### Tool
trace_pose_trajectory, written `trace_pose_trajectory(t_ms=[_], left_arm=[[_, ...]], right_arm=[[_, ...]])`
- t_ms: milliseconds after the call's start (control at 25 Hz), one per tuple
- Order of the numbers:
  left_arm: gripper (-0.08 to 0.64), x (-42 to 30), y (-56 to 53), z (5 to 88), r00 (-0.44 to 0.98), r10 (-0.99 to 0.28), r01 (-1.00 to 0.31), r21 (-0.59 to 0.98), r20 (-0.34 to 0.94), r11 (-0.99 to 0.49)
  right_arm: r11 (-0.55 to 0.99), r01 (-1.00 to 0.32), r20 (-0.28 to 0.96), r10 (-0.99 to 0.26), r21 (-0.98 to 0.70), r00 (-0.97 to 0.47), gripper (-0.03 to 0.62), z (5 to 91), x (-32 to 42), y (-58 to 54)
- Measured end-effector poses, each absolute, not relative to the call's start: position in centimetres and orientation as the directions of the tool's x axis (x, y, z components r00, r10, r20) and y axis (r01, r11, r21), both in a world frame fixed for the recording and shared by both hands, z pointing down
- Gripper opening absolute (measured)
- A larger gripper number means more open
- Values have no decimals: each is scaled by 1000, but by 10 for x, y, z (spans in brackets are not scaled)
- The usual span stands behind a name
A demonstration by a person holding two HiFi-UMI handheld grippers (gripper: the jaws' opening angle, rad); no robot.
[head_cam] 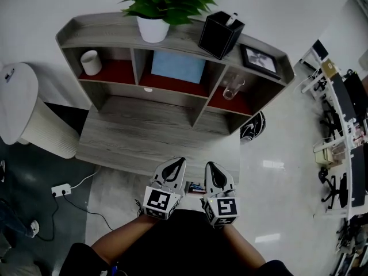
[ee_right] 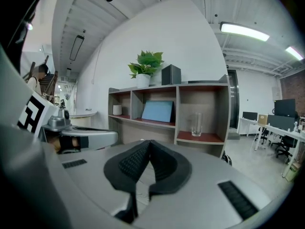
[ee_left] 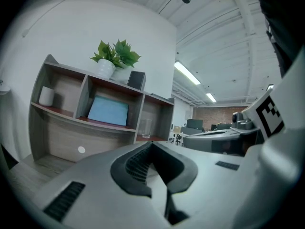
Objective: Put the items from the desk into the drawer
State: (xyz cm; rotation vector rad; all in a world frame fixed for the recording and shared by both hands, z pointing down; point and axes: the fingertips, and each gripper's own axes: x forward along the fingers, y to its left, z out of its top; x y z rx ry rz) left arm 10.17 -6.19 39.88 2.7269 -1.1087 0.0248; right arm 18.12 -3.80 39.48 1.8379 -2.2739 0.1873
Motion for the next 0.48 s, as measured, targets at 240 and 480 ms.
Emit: trace_pose_trajectory(t_ms=[240,480], left_arm=[[3,101,-64,400,721,-688,-691,174,84,-702],[3,111,-64,395,732,-676,-679,159,81,-716]], right_arm=[[209,-978,242,-950,25,-197,18,393,179,-38],[184,-983,236,-956,15,-176,18,390,191,-37]])
